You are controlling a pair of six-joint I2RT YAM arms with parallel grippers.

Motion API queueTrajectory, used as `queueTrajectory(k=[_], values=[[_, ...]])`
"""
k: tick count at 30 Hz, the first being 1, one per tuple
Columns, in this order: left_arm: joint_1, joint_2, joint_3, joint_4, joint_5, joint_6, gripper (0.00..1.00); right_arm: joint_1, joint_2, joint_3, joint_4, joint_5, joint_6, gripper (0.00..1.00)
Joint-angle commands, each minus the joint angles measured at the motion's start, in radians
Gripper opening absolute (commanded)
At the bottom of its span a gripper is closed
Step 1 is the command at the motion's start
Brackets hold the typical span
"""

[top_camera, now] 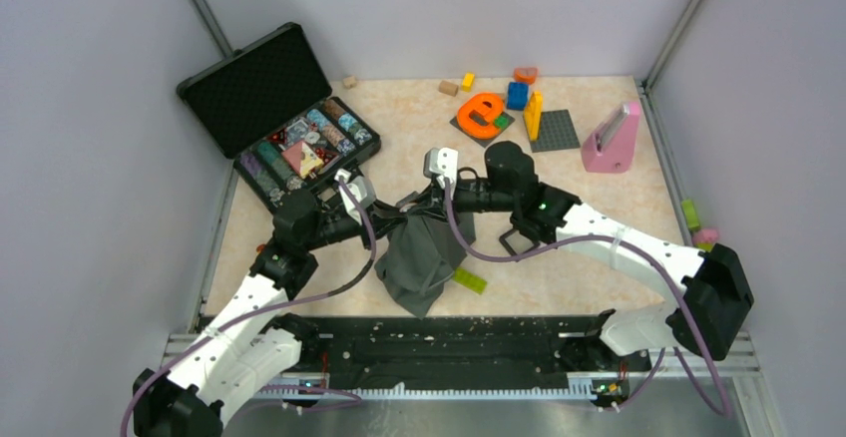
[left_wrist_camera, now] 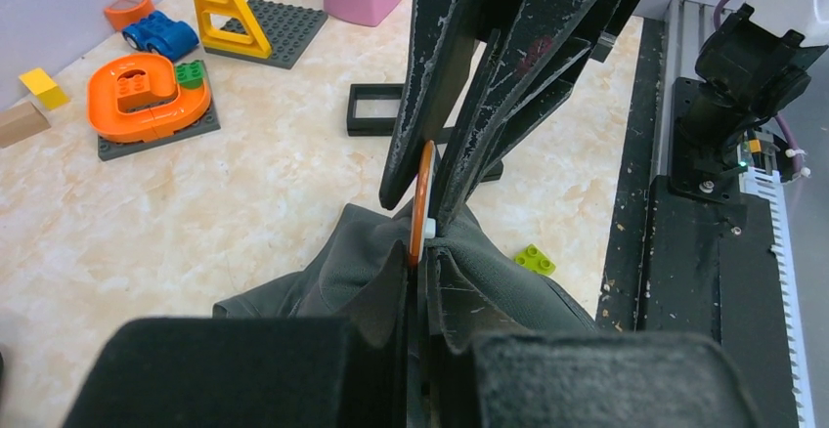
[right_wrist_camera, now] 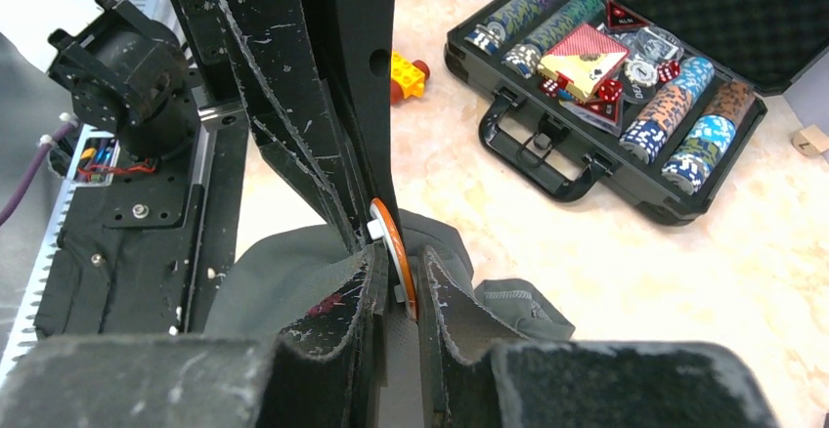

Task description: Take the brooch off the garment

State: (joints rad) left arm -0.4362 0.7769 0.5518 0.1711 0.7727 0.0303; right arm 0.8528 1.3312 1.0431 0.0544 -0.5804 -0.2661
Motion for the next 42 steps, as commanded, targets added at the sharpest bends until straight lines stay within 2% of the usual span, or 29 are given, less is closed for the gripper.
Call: queueTrajectory(k=[1,8,15,19,25,30,34,38,42], values=[[-0.024,-0.011,0.033,0.085,0.083,-0.009,0.00,0.005,0.025,0.034,-0.046,0.119,-0.072,0.11],[-0.024,-0.003,0.037,0.082,0.071,-0.011,0.00,0.007,0.022,0.044,-0.102,0.120,-0.100,0.11],[-0.024,0.001,0.037,0.076,0.058,-0.009,0.00,0.006,-0.011,0.023,-0.100,0.088,-0.106,0.34],[-0.024,0.003,0.038,0.066,0.049,-0.004,0.00,0.007,-0.055,-0.011,-0.070,0.076,-0.100,0.52],[-0.024,-0.001,0.038,0.049,0.012,0.013,0.00,0.005,-0.101,-0.039,-0.063,0.082,-0.078,0.68],[-0.024,-0.016,0.030,0.045,-0.061,0.031,0.00,-0.002,-0.122,-0.081,-0.007,0.099,-0.007,0.71],[-0.024,-0.026,0.024,0.050,-0.097,0.040,0.00,-0.007,-0.133,-0.156,0.138,0.154,0.120,0.73],[-0.024,-0.031,0.017,0.064,-0.093,0.042,0.00,-0.007,-0.141,-0.220,0.283,0.159,0.218,0.66],[-0.024,-0.041,0.002,0.091,-0.100,0.039,0.00,-0.008,-0.110,-0.195,0.287,0.131,0.258,0.63]])
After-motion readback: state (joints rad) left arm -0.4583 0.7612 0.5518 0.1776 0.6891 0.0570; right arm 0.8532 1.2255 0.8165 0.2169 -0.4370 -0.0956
